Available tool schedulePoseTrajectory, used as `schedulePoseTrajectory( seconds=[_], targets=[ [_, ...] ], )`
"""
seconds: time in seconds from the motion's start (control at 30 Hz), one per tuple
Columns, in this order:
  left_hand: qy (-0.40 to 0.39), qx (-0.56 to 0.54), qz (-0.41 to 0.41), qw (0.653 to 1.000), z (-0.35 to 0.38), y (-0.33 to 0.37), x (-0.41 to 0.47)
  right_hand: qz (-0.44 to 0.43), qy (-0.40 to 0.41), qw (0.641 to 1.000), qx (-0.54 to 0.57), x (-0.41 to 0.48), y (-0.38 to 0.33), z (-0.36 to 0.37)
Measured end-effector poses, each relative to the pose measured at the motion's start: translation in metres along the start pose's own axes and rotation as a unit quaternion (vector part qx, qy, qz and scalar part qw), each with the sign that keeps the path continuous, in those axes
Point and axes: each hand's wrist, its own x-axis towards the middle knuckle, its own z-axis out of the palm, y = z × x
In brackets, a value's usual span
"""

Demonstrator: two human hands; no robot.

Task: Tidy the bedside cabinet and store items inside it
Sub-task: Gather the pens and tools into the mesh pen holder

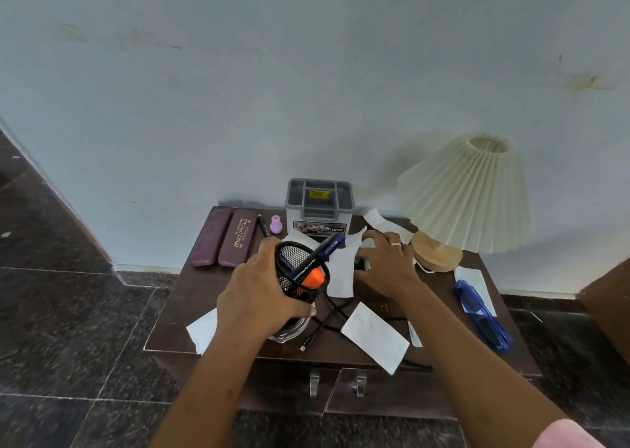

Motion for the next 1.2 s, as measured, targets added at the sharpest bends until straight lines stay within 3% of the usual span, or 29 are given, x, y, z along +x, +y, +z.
schedulePoseTrajectory(
  seconds=[0.13, 0.27, 0.53, 0.7, 0.9, 0.97, 1.07, 1.13, 1.2],
  targets=[
    [0.006, -0.004, -0.004, 1.0, -0.001, -0.002, 0.001, 0.021, 0.017, 0.999, -0.047, 0.0, -0.006, 0.007],
    [-0.006, -0.003, 0.0, 1.0, 0.001, -0.002, 0.001, 0.04, 0.028, 0.998, -0.026, 0.003, -0.003, -0.004],
    [-0.015, -0.009, -0.002, 1.0, -0.001, -0.002, 0.001, 0.1, 0.024, 0.95, 0.294, -0.011, 0.029, -0.046],
    [-0.021, -0.007, -0.003, 1.0, 0.0, 0.002, -0.003, 0.137, 0.109, 0.85, 0.497, -0.017, 0.0, -0.057],
    [-0.031, -0.012, -0.002, 0.999, 0.0, 0.002, -0.006, 0.067, 0.242, 0.902, 0.352, -0.031, -0.03, -0.081],
    [-0.034, -0.014, -0.003, 0.999, -0.001, 0.002, -0.006, 0.055, 0.294, 0.904, 0.306, -0.035, -0.035, -0.094],
    [-0.037, -0.024, 0.0, 0.999, -0.001, 0.001, -0.004, 0.032, 0.343, 0.838, 0.423, -0.034, -0.042, -0.113],
    [-0.037, -0.038, 0.005, 0.999, 0.0, 0.001, -0.004, 0.012, 0.32, 0.782, 0.535, -0.034, -0.05, -0.125],
    [-0.036, -0.048, 0.009, 0.998, 0.0, 0.002, -0.004, -0.022, 0.276, 0.774, 0.569, -0.034, -0.057, -0.128]
  ],
)
